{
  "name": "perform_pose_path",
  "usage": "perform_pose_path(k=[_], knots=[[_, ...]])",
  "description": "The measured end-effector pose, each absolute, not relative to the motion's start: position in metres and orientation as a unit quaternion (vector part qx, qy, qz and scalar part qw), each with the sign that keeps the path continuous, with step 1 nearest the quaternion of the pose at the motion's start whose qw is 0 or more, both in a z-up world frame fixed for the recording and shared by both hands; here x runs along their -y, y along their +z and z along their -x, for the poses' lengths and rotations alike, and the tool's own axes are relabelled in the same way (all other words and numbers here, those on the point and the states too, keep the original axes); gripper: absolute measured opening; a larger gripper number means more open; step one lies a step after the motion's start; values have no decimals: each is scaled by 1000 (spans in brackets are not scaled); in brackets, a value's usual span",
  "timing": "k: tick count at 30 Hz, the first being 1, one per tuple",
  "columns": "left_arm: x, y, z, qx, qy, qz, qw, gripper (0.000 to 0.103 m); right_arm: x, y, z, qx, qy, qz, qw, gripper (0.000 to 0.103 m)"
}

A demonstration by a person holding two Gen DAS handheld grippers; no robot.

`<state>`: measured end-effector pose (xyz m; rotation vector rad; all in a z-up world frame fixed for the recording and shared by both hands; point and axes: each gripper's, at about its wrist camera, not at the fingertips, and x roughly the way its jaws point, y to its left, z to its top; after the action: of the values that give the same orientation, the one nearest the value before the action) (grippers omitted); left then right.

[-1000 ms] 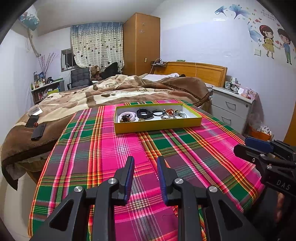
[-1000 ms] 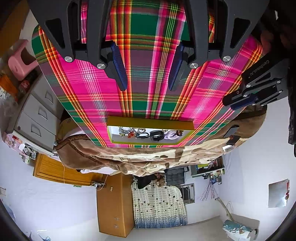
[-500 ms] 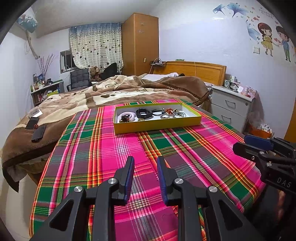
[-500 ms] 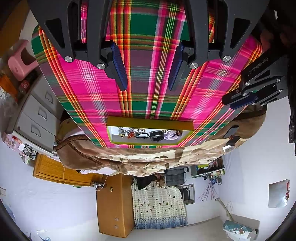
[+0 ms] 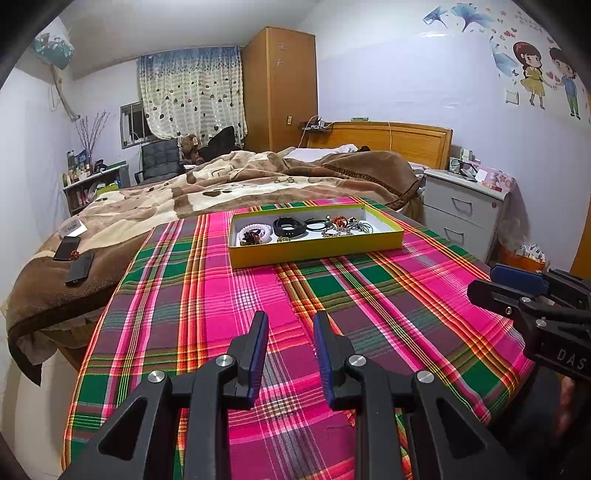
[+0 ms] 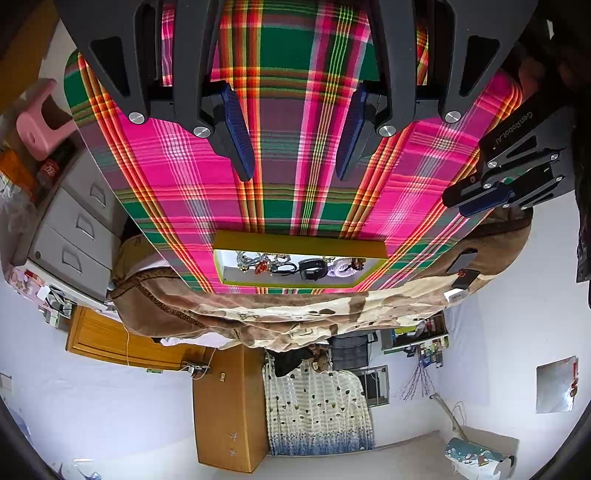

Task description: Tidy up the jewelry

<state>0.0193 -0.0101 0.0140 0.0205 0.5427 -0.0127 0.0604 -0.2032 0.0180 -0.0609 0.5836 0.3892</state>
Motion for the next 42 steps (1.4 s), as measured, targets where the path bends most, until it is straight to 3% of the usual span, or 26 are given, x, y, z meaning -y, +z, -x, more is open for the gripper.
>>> perform_pose_path(k=[42], knots=[[8,12,-18,-272,-1,-10,962,25,200,19,-59,-288,190,30,938,47]])
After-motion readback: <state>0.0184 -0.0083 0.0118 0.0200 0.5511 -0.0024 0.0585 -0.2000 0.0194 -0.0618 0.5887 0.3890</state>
